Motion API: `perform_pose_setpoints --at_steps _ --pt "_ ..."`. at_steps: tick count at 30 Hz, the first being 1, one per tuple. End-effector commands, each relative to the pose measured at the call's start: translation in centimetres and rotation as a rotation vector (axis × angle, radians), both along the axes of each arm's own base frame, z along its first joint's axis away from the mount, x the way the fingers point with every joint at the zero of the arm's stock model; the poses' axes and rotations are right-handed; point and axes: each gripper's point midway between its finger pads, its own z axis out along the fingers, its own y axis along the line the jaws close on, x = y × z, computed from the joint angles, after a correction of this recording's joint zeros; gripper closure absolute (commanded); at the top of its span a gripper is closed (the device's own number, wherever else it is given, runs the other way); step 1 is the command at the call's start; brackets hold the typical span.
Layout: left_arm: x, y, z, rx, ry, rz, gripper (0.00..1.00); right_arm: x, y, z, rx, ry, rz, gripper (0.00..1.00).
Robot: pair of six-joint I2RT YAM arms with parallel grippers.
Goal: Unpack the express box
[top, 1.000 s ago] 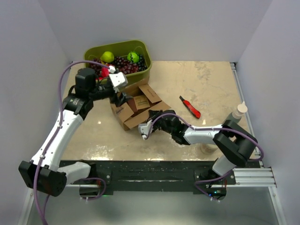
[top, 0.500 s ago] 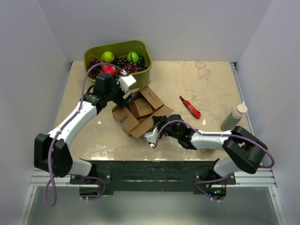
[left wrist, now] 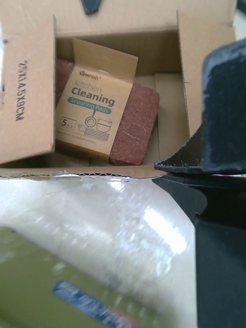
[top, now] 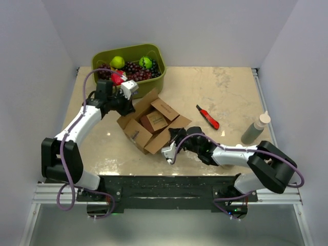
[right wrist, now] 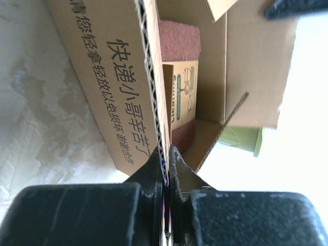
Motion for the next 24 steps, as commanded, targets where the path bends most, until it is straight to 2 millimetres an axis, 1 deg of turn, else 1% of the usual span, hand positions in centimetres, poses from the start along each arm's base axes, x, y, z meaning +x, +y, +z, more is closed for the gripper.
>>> perform_pose_setpoints --at_steps 1,2,3,4,5,6,7,8,9,10,11,12,13,14,15,17,18,20,21,23,24 --pt "-1.8 1.1 0.5 -0.177 0.118 0.034 1.00 0.8 -4.9 -1.7 -0.060 0.048 -0.177 0.92" --pt "-1.9 0.9 0.9 -0.192 0.116 0.032 1.00 1.0 -5.2 -0.8 -0.041 0.060 -0.196 0.86" --pt "-1.9 0.6 1.6 -0.214 0.105 0.021 1.00 1.1 -5.5 0.1 -0.034 0.133 -0.218 0.77" --pt "-1.8 0.4 2.1 -0.224 0.094 0.020 1.00 1.1 -5.5 2.4 0.010 0.145 -0.219 0.71" --pt "-1.7 0.3 2.6 -0.236 0.092 0.026 1.00 1.2 -5.4 3.8 0.034 0.172 -0.223 0.66" --pt "-1.6 0.3 3.1 -0.239 0.075 0.024 1.00 1.3 -5.1 6.6 0.063 0.225 -0.240 0.65" --pt "-1.4 0.4 3.4 -0.238 0.065 0.025 1.00 1.0 -4.6 8.5 0.092 0.253 -0.213 0.56" --pt "-1.4 0.4 3.8 -0.235 0.051 0.024 1.00 0.7 -4.3 10.3 0.106 0.269 -0.199 0.54" --pt "-1.3 0.5 4.0 -0.232 0.043 0.026 1.00 0.3 -4.1 13.1 0.100 0.291 -0.179 0.52" --pt "-1.3 0.4 4.1 -0.233 0.041 0.023 1.00 -0.1 -3.8 14.4 0.114 0.307 -0.157 0.48" --pt "-1.4 0.4 4.4 -0.232 0.030 0.020 1.00 0.0 -3.6 15.5 0.135 0.322 -0.152 0.46" --pt "-1.4 0.4 4.4 -0.234 0.029 0.021 1.00 0.7 -3.6 18.0 0.187 0.318 -0.159 0.44" --pt "-1.4 0.4 4.6 -0.237 0.025 0.021 1.00 1.0 -3.3 18.8 0.206 0.321 -0.148 0.43" --pt "-1.5 0.4 4.9 -0.242 0.016 0.021 1.00 1.1 -2.5 19.1 0.213 0.339 -0.121 0.45" --pt "-1.7 0.3 4.8 -0.246 0.017 0.019 1.00 2.1 -1.4 19.4 0.228 0.364 -0.123 0.46" --pt "-1.8 0.3 5.2 -0.253 0.005 0.021 1.00 3.0 0.5 18.9 0.250 0.432 -0.106 0.50" --pt "-1.9 0.3 5.0 -0.255 0.009 0.022 1.00 4.3 2.2 17.5 0.245 0.492 -0.108 0.52" --pt "-2.2 0.2 5.2 -0.258 0.006 0.016 1.00 5.1 3.6 15.6 0.214 0.544 -0.112 0.56" --pt "-2.3 0.2 5.1 -0.260 0.010 0.016 1.00 6.0 4.7 13.5 0.179 0.573 -0.121 0.60" --pt "-2.5 0.2 5.0 -0.259 0.014 0.014 1.00 6.4 5.5 12.1 0.153 0.568 -0.113 0.62" --pt "-2.6 0.2 4.9 -0.260 0.017 0.014 1.00 6.0 5.8 10.9 0.127 0.569 -0.102 0.63"
